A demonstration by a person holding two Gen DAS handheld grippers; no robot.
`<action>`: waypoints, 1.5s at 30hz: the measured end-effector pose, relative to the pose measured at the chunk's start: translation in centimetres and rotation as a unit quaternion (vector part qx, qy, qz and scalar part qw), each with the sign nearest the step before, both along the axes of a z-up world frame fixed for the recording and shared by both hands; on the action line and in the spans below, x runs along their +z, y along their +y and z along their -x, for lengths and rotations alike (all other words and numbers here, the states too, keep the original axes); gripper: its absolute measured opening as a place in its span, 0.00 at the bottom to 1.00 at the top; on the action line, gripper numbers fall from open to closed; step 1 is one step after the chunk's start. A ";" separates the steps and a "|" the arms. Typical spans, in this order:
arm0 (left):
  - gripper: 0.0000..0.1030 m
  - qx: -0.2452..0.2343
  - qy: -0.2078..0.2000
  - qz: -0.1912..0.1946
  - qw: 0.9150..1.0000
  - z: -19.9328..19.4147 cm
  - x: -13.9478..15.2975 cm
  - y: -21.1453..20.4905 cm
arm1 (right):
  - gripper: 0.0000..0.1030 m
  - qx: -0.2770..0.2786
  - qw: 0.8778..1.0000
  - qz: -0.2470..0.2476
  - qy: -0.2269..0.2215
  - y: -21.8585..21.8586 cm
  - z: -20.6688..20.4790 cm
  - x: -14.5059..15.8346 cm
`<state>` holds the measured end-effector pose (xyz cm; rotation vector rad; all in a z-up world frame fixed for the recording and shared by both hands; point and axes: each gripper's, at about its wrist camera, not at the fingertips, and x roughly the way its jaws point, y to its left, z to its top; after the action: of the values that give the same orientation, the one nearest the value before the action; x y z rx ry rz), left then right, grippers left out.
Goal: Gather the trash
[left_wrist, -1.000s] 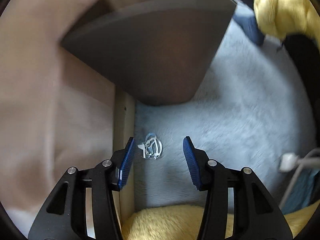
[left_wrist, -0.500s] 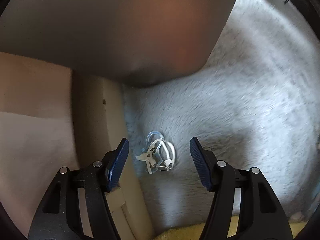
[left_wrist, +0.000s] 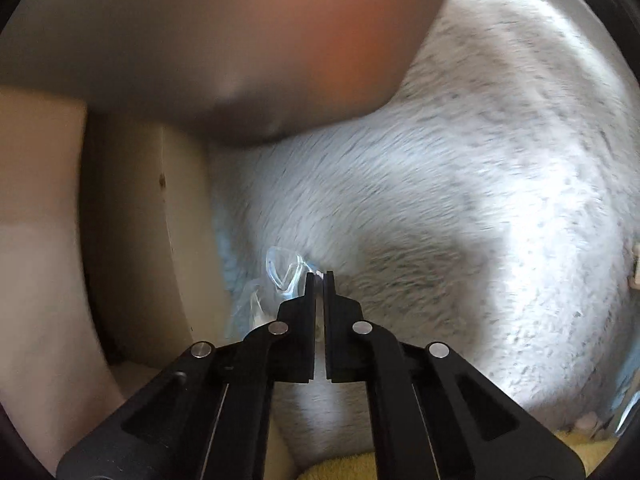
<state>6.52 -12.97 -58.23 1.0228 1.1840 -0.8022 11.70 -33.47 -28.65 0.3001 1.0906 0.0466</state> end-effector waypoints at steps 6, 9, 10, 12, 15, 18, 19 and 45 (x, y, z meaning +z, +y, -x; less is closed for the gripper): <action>0.02 -0.002 -0.022 0.041 0.999 1.7 5.3 -0.1 | 0.71 0.003 1.000 0.001 -0.027 0.4 0.7 1.9; 0.02 0.013 -0.035 0.071 0.997 2.8 8.7 0.0 | 0.71 0.007 0.999 0.001 -0.045 0.7 1.2 3.1; 0.02 0.015 -0.042 0.079 0.996 3.2 9.8 0.1 | 0.71 0.007 0.999 0.001 -0.051 0.7 1.4 3.4; 0.02 0.021 -0.053 0.093 0.994 4.1 12.3 -0.1 | 0.71 0.009 0.998 -0.002 -0.061 0.7 1.8 4.0; 0.02 0.034 -0.068 0.114 0.991 5.2 16.2 0.1 | 0.71 0.008 0.997 -0.003 -0.075 0.3 2.6 4.7; 0.02 0.046 -0.084 0.142 0.985 5.8 20.3 0.3 | 0.71 -0.003 0.996 0.006 -0.085 -0.5 3.2 5.2; 0.02 0.051 -0.086 0.152 0.983 5.7 21.5 -0.1 | 0.71 -0.007 0.996 0.015 -0.087 -0.8 3.4 5.3; 0.34 0.182 -0.028 0.275 0.944 -3.2 31.8 -7.2 | 0.71 -0.050 0.995 0.008 -0.081 -6.0 3.5 4.4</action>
<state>9.76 -20.15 -26.43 0.3495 0.9782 -0.7399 8.20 -39.51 -24.28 0.3314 0.9129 -0.0264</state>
